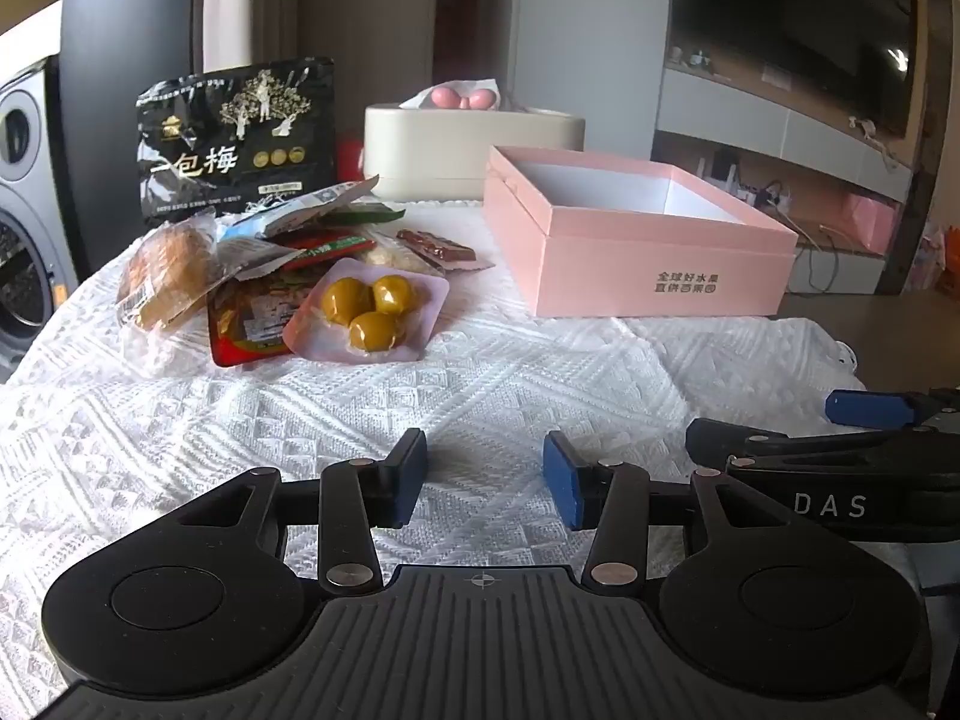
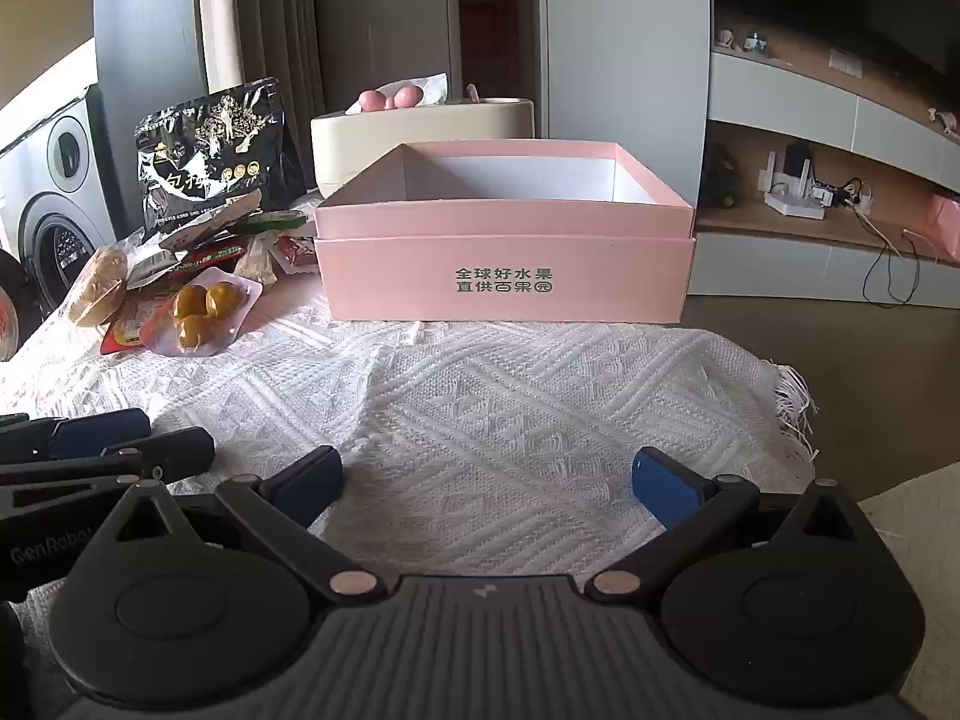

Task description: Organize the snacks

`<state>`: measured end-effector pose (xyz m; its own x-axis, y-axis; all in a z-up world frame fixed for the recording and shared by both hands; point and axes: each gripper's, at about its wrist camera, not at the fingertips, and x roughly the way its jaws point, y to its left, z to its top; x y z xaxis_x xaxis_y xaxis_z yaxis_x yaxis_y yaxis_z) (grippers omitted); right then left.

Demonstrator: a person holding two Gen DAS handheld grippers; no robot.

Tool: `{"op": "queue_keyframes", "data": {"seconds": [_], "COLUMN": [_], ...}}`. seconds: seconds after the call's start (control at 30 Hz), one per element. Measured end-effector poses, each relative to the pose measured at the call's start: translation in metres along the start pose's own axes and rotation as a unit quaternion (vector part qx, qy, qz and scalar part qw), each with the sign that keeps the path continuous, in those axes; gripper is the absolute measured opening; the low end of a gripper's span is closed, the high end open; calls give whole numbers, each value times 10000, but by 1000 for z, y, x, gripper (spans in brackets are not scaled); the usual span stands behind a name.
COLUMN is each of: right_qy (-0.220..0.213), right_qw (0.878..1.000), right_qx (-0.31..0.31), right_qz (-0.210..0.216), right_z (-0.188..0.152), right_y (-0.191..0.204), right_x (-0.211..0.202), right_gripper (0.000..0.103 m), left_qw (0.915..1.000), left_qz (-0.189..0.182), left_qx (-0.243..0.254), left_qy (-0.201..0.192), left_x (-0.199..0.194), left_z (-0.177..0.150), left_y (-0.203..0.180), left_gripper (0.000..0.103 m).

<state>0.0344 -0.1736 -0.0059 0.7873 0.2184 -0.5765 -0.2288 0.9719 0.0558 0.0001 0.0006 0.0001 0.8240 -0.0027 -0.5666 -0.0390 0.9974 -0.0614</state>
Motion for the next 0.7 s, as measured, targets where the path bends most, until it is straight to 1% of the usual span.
{"op": "queue_keyframes", "data": {"seconds": [0.7], "right_qy": [11], "right_qw": [10000], "right_qx": [-20], "right_qz": [-12], "right_z": [0], "right_y": [1], "right_x": [-2], "right_gripper": [103], "left_qw": [10000], "left_qz": [28], "left_qx": [45], "left_qy": [-24], "left_x": [0], "left_z": [0], "left_y": [-1], "left_gripper": [49]}}
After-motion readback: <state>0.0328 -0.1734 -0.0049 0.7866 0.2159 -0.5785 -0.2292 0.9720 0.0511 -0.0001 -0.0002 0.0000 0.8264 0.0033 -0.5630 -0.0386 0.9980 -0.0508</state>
